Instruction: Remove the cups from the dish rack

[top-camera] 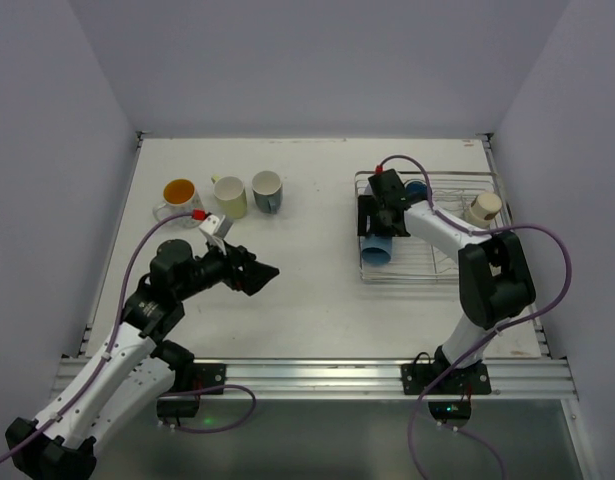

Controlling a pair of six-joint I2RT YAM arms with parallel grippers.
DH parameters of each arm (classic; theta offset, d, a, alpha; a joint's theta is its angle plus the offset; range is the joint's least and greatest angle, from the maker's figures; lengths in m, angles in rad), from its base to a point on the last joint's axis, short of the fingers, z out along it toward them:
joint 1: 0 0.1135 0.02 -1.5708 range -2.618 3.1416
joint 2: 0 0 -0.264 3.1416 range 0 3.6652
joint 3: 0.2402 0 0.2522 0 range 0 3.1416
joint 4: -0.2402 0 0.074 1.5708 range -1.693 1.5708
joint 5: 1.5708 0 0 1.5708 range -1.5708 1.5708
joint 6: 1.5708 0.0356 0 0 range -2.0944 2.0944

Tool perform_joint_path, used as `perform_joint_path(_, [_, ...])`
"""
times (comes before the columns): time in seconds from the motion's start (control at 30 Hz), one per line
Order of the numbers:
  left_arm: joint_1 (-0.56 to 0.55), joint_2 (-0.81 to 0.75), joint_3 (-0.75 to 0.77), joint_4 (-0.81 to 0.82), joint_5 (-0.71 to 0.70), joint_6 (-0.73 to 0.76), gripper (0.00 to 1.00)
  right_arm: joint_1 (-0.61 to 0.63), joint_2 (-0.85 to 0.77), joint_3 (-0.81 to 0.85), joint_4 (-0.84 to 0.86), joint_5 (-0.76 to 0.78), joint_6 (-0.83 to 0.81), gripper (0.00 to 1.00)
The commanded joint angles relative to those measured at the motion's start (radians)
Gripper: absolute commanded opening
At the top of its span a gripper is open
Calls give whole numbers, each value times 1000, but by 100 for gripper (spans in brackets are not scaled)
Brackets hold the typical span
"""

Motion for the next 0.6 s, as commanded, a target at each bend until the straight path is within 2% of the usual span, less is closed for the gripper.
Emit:
perform_joint_path(0.0, [-2,4,-1,39,41,-9,91,-7,2,47,-26,-38,-20,85])
perform_joint_path(0.03, [-2,12,0,42,44,-13,91,-7,-6,44,-29,-41,-20,85])
perform_joint_path(0.07, [-2,15,2,45,50,-18,91,-9,-15,41,-29,-45,-19,80])
perform_joint_path(0.13, [-2,29,8,54,73,-30,91,-10,-58,25,-17,-35,-13,64])
perform_joint_path(0.17, [-2,35,8,63,81,-36,91,-10,-79,15,-7,-27,-5,49])
perform_joint_path(0.3, [-2,47,-3,98,130,-84,91,-16,-233,-50,71,11,44,35])
perform_joint_path(0.47, [-5,49,-33,177,173,-154,89,-18,-377,-160,186,19,116,33])
perform_joint_path(0.57, [-26,53,-70,328,185,-245,86,-18,-495,-257,298,11,188,32])
